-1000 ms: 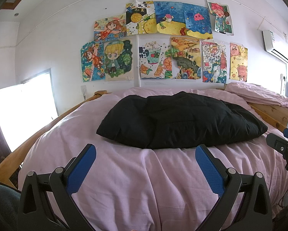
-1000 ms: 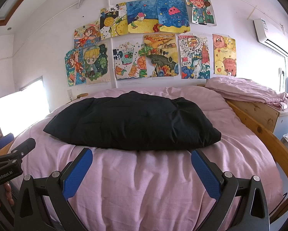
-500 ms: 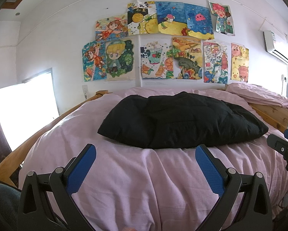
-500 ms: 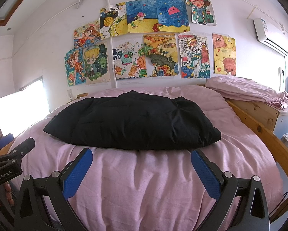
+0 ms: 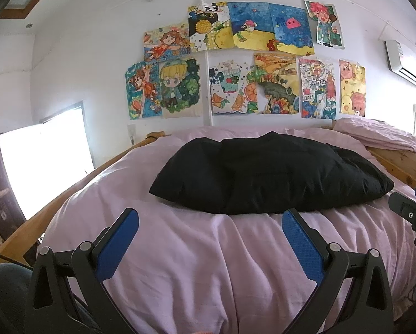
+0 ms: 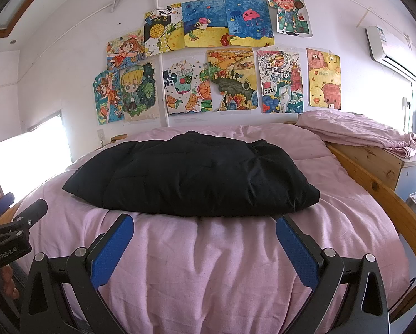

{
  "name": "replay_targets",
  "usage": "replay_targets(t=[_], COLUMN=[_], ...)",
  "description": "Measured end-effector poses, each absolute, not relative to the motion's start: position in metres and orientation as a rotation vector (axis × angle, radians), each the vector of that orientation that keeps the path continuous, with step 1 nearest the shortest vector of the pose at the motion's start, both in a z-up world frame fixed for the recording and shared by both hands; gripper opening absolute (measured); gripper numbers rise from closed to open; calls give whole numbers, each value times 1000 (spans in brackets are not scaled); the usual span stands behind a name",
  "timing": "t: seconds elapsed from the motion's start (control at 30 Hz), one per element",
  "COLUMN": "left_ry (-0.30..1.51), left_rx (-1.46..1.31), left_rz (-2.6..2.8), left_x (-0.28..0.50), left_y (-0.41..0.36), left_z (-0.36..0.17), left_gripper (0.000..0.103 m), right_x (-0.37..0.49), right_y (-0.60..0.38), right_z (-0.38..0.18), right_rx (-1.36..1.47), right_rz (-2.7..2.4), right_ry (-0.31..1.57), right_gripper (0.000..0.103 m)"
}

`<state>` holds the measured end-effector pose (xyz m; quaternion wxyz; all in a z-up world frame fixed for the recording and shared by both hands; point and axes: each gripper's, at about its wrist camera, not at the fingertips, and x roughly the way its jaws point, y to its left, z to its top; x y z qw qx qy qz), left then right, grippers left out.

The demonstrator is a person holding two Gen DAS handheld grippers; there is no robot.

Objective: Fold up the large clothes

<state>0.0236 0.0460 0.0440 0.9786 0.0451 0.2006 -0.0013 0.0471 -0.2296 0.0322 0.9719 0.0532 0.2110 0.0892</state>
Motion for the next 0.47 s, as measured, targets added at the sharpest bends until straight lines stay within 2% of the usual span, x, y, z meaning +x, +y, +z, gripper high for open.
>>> replay_targets(t=[0.47], left_ry=[408], left_rx=[91], left_rz=[-7], left_x=[25], left_y=[46], left_z=[42], left_gripper=[101], right_x=[47], right_y=[-228], right_z=[32], right_rx=[107], right_rz=[179], right_ry=[426], right_gripper=[103])
